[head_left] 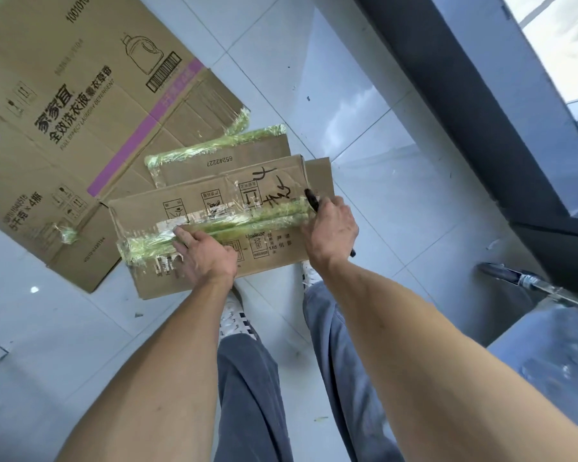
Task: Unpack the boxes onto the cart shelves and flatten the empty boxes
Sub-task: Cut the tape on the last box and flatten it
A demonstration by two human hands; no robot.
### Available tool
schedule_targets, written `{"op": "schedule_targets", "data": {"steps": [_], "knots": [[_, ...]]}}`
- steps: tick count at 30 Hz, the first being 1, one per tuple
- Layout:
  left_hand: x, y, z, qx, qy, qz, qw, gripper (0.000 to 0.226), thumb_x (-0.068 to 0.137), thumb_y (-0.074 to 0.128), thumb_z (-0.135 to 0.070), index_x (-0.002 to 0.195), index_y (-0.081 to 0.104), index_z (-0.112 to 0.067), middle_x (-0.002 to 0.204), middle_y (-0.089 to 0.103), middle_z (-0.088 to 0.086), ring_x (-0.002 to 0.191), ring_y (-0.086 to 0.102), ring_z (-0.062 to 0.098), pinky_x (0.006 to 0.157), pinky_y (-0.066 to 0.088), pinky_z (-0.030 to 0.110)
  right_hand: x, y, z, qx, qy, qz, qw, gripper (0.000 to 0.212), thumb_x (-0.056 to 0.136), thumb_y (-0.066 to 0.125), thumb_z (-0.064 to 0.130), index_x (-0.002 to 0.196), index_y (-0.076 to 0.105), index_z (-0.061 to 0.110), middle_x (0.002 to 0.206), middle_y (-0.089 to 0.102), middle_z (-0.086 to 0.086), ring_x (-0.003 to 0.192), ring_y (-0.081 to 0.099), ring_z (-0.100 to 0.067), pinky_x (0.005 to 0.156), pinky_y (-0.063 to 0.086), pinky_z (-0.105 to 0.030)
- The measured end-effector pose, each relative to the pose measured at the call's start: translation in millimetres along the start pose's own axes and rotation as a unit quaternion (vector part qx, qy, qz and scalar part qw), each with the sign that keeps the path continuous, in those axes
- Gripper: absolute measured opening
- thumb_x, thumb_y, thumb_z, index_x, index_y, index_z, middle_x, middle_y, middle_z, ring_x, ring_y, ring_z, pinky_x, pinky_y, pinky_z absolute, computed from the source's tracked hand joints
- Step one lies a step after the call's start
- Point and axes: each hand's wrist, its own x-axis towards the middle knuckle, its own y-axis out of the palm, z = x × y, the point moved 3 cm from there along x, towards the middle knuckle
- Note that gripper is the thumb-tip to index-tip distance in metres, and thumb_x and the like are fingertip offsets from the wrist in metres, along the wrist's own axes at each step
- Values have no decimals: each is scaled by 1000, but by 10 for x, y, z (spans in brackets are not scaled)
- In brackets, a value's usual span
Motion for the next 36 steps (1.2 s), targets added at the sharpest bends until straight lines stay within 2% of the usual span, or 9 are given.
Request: {"op": "schedule_targets", "data": {"steps": [9, 12, 15, 20, 24, 27, 30, 32, 36], "knots": [[-207, -216, -578, -158, 178, -95, 967, 19, 93, 58, -13, 112, 63, -13, 115, 57, 2, 91, 58, 16, 76, 53, 31, -107, -21, -167, 227, 214, -59, 948, 22, 80, 52, 15, 100, 46, 14, 75, 53, -9, 75, 55, -32, 67, 34, -32], [-234, -67, -555, -238, 93, 69, 964, 14, 94, 56, -12, 92, 69, -10, 93, 68, -5, 68, 64, 14, 56, 51, 25, -160, -89, -148, 326, 283, -80, 899, 50, 82, 53, 8, 127, 38, 21, 74, 51, -5, 71, 55, -28, 66, 33, -28], [-455, 49, -498, -413, -66, 344, 841, 29, 101, 51, -26, 102, 68, -3, 94, 75, 12, 72, 71, 20, 46, 47, 20, -194, -145, -69, 381, 301, -64, 872, 61, 84, 58, 7, 137, 37, 29, 86, 59, -8, 73, 57, -25, 64, 38, -27], [-540, 36, -618, -496, -44, 366, 786, 20, 97, 59, -19, 109, 66, -4, 89, 72, 11, 65, 65, 13, 53, 49, 20, -265, -168, -92, 442, 325, -49, 835, 30, 87, 62, 11, 114, 51, 15, 98, 66, -11, 79, 64, -26, 65, 47, -25], [-412, -40, -656, -516, -117, 242, 813, 30, 99, 56, -37, 87, 56, -10, 72, 62, 7, 54, 53, 11, 46, 41, 17, -323, -126, -158, 495, 323, -51, 805, 26, 90, 49, 3, 112, 53, 14, 93, 70, -14, 68, 72, -18, 56, 53, -17], [-356, -48, -647, -429, -90, 224, 871, 19, 97, 60, -22, 86, 59, -7, 68, 59, 7, 49, 50, 9, 40, 40, 14, -404, -109, -215, 524, 340, -62, 778, 27, 88, 43, 1, 107, 51, 19, 82, 72, -17, 42, 55, 11, 35, 31, -5], [-382, -45, -592, -369, -56, 273, 886, 9, 93, 63, -4, 99, 66, 1, 63, 60, 9, 43, 49, 10, 37, 40, 16, -489, -54, -243, 504, 362, -74, 781, 23, 90, 45, 5, 107, 54, 18, 78, 74, -14, 40, 53, 14, 37, 31, -4], [-453, -50, -537, -388, -41, 294, 872, 7, 95, 60, -3, 100, 64, 1, 67, 61, 10, 45, 54, 10, 38, 41, 16, -534, -39, -245, 478, 379, -53, 790, 20, 91, 53, 9, 107, 63, 14, 86, 75, -13, 62, 67, -1, 48, 35, -4], [-530, -85, -340, -418, -15, 273, 866, 16, 97, 48, 3, 88, 59, -3, 74, 70, 14, 52, 67, 8, 46, 50, 17, -718, 60, -126, 219, 318, 20, 922, 13, 91, 64, 23, 96, 70, 12, 101, 64, -9, 103, 62, -26, 80, 48, -29]]}}
